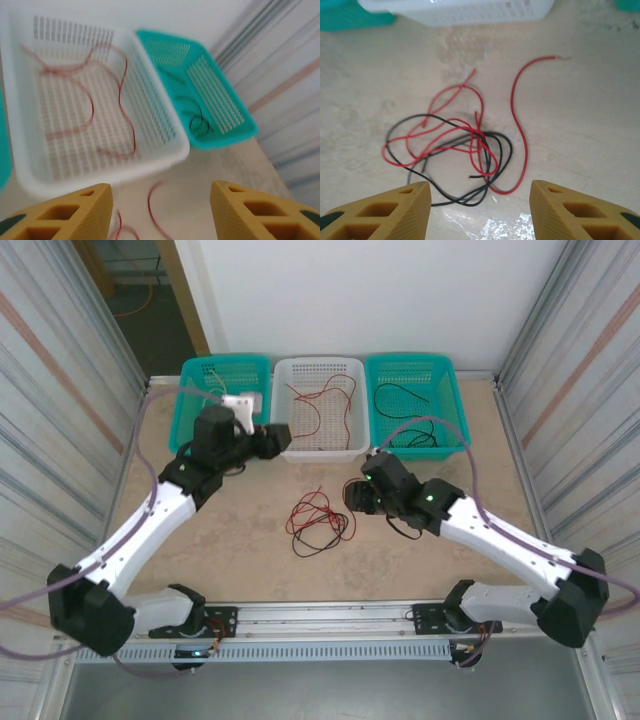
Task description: Untangle the cables
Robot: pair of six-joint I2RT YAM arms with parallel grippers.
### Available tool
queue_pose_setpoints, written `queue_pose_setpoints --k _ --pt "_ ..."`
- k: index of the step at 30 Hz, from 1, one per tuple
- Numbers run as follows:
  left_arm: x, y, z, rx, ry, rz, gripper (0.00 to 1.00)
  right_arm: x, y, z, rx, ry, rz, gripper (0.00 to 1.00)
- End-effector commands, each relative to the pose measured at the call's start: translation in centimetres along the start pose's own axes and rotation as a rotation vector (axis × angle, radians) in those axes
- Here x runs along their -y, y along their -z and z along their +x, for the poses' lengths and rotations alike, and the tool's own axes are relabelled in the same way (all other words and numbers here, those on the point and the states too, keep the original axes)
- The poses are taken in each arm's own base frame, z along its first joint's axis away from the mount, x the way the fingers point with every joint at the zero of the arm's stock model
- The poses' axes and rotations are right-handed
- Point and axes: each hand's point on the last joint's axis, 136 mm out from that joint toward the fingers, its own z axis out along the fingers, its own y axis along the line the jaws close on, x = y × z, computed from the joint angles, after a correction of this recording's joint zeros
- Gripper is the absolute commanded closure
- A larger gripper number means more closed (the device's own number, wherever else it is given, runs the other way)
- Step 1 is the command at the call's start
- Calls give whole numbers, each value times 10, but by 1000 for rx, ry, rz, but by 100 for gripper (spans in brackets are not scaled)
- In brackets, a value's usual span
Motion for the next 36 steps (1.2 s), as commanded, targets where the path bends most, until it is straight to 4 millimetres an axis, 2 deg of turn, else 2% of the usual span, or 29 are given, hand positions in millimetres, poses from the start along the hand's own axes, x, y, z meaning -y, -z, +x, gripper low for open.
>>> queue_pose_setpoints --k 1,5,9,15,21,27,36 --pt "-17 9 72 -190 94 -15 47 -3 -16 12 -54 -23 0 46" --pt "-28 20 129 -317 137 -29 52 -4 -33 23 -119 -12 15 47" --pt "-29 20 157 -378 178 -30 53 3 -36 24 -131 -6 68 48" --pt "-23 5 190 -497 200 -48 54 2 -35 28 -156 -3 58 45" --pt "-18 -4 203 -555 208 -51 53 6 -47 43 -211 -20 74 46" --pt "-20 -8 204 -553 215 -56 55 -1 -53 46 -232 -19 62 46" --pt "-25 -8 205 -550 201 -76 67 -16 -51 45 -229 -9 34 47"
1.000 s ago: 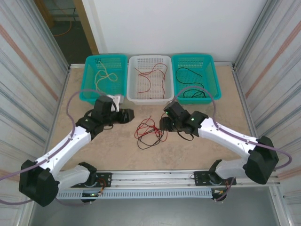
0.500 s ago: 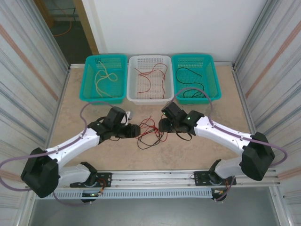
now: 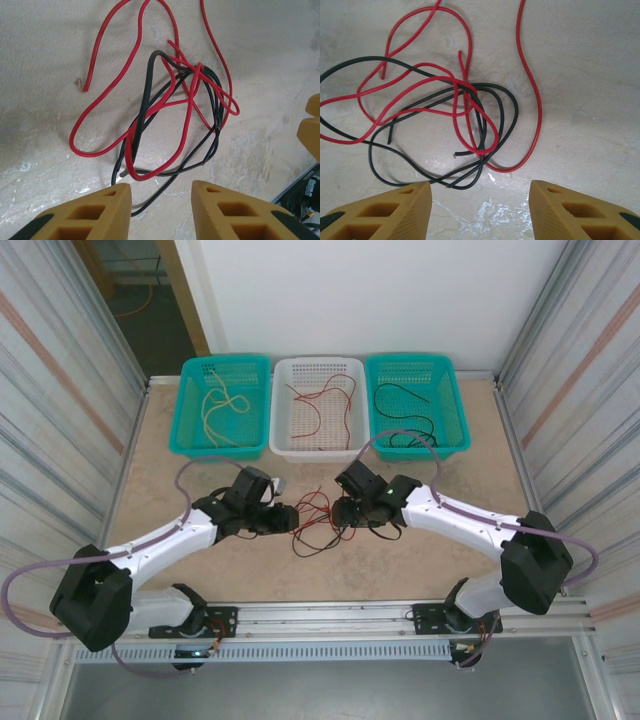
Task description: Untangle the cables
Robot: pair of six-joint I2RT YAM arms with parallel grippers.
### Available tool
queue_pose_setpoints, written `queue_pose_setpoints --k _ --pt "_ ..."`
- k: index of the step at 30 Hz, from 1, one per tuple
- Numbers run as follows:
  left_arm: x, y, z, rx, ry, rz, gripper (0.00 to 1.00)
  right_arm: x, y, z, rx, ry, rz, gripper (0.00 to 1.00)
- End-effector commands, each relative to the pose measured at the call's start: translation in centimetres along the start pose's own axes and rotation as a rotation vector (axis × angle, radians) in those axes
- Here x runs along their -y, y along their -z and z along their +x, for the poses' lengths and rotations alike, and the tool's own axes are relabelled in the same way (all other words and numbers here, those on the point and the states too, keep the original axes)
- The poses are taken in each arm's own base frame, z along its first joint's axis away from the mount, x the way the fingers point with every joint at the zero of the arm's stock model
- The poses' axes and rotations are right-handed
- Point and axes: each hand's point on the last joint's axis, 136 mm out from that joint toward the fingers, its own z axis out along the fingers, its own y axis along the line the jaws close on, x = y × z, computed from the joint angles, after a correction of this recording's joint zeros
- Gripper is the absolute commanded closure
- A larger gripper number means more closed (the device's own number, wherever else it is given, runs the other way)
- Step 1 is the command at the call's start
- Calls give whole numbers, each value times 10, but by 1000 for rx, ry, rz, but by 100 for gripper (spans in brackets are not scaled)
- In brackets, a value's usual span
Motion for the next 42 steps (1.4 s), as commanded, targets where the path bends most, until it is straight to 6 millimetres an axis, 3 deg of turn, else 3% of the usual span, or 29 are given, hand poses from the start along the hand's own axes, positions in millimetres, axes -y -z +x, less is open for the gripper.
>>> queue_pose_setpoints --k 1,10,16,23,42 --pt "5 3 -8 21 -17 -2 68 -14 6 -7 12 -16 -30 47" --pt "1 4 -24 55 -19 -23 71 -37 14 -19 46 -36 -115 47" --pt "4 11 -51 130 -82 -51 71 -35 16 -21 55 -41 -106 47" --pt "3 -4 -63 87 -135 -95 74 -29 22 -20 74 -49 -95 47" --pt "-2 -22 -53 8 -165 -136 77 -18 36 -27 118 -72 -99 46"
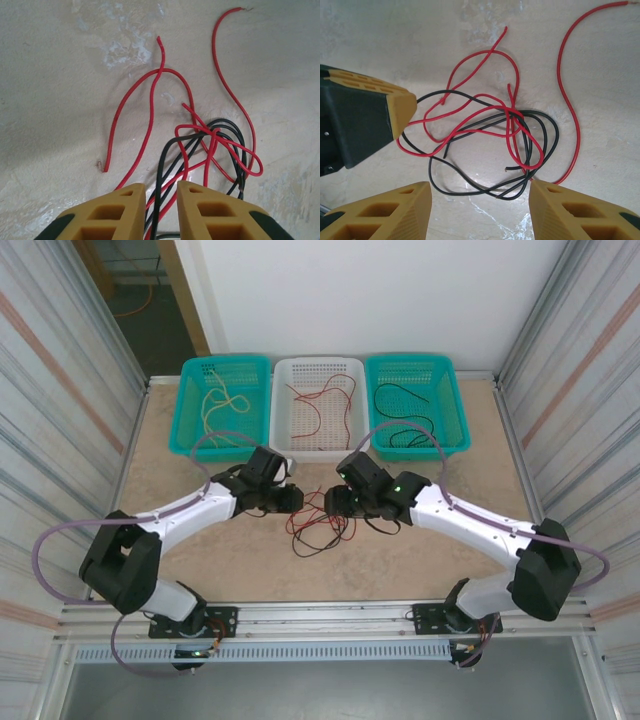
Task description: Untangle the cables
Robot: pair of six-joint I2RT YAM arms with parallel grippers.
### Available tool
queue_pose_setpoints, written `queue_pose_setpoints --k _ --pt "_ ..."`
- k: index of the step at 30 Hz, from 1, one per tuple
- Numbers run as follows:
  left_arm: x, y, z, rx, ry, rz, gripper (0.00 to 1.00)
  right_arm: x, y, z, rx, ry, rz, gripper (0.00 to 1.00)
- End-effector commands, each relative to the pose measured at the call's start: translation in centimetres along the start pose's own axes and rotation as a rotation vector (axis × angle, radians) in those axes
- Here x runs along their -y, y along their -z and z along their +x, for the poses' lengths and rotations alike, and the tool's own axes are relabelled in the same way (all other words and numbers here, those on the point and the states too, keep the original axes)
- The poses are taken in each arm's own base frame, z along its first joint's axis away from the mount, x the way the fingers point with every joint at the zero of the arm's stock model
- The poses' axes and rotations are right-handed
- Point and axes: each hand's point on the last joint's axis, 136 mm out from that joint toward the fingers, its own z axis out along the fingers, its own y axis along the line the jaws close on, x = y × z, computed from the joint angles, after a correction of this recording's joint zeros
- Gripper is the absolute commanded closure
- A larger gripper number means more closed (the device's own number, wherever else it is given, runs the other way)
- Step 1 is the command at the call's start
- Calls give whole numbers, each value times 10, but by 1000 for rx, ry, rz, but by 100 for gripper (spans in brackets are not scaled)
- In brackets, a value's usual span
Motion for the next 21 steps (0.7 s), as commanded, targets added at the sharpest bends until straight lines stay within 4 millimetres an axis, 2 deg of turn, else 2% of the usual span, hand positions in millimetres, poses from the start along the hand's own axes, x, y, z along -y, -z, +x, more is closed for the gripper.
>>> queue_pose_setpoints --k 1,10,14,16,18,21 --pt "-2 0 -1 -15 -34 -35 78 10 8 -2 24 -32 23 46" --pt "0 -6 6 -41 -119 -121 80 15 11 -5 32 -45 23 46" --pt "0 -5 4 -19 -130 -141 91 15 12 -5 34 -44 23 46" --pt "3 3 -2 18 -132 -141 99 16 14 -6 37 -44 25 46" --pt "15 16 -11 67 -144 -110 100 16 17 -6 41 -40 22 46" --pt "43 46 -25 160 -178 -32 98 13 23 -9 60 -27 2 46"
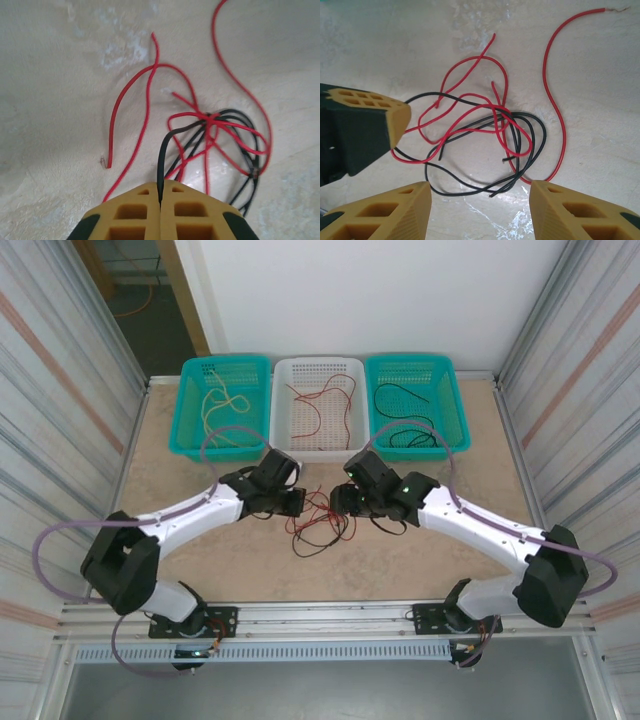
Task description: Untangle the cables
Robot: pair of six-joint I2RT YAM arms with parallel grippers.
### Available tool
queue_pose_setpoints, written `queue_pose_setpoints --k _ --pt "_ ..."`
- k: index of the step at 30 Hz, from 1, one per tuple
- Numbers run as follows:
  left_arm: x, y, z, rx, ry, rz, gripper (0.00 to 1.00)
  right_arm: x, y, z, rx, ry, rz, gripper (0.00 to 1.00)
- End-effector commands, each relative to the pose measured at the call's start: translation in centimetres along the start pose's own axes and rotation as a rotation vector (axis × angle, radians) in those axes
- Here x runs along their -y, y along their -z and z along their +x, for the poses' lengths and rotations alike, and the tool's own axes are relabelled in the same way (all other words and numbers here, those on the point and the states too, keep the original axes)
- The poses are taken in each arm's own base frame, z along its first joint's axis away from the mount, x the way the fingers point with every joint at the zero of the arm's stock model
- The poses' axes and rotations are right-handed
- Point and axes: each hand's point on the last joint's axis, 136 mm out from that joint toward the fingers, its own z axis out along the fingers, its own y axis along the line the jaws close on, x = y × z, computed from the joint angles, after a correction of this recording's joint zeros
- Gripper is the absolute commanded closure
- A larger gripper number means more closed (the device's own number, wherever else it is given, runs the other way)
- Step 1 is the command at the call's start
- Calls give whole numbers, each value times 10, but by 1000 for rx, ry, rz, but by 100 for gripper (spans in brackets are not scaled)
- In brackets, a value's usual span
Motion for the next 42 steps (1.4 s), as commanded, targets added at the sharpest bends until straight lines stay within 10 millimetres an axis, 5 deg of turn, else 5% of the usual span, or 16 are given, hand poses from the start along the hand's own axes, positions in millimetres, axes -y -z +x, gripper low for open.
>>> queue_pose_setpoints --k 1,13,23,25,30,35,42 --pt "30 50 -37 170 -39 82 98 0 16 -7 49 2 -15 46" --pt "91 169 -74 450 -90 417 100 -43 51 -19 168 121 -175 39" --pt "104 207 -81 478 -118 484 100 35 8 -17 125 -84 79 43" --pt "96 212 -83 489 -98 459 100 49 3 -13 122 -115 89 47" --pt "54 216 -90 521 4 342 100 76 -3 -2 103 -156 123 81" --pt "13 207 -86 515 100 221 100 96 5 1 105 -143 194 94" --pt "22 183 -76 468 107 326 100 82 43 -24 213 -107 123 100"
